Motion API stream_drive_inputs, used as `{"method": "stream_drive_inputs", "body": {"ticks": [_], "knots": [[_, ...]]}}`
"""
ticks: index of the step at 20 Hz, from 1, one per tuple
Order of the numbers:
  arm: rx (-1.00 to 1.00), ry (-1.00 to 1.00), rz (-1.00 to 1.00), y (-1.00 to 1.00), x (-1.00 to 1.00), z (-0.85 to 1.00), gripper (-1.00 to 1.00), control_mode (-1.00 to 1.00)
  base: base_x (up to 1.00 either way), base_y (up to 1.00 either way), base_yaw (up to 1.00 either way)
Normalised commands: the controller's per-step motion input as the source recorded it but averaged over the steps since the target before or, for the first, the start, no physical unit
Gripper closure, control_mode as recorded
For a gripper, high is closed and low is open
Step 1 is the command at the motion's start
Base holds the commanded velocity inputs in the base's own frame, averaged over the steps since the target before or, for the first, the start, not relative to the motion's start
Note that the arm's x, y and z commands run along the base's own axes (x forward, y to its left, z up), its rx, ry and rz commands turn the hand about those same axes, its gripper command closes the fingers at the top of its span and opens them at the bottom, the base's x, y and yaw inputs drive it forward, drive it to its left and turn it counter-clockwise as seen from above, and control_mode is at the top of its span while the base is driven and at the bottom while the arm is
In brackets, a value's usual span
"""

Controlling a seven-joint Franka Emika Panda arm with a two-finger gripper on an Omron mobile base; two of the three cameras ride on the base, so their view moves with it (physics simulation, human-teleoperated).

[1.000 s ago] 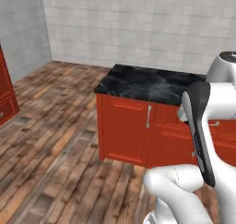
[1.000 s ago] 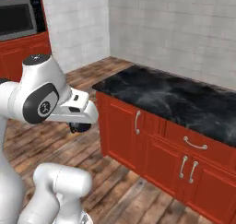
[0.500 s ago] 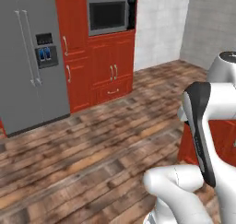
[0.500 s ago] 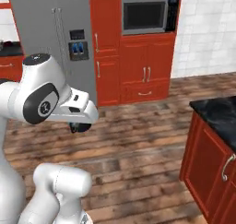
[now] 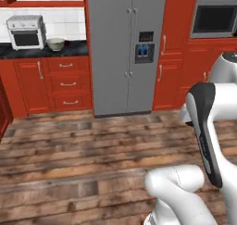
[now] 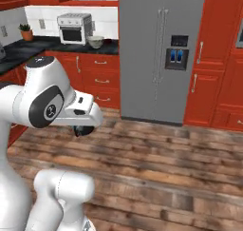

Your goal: Clear the mugs and bowl far away from the sink.

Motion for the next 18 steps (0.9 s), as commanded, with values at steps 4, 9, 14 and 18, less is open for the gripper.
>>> {"method": "stream_drive_inputs", "body": {"ticks": [4,9,14,18], "knots": [[0.0,0.0,0.0,0.0,0.0,0.0,1.0,1.0,1.0,0.81,0.29],[0.0,0.0,0.0,0.0,0.0,0.0,1.0,1.0,1.0,0.13,0.36],[0.0,0.0,0.0,0.0,0.0,0.0,1.0,1.0,1.0,0.02,0.37],[0.0,0.0,0.0,0.0,0.0,0.0,1.0,1.0,1.0,-0.02,0.43]]}}
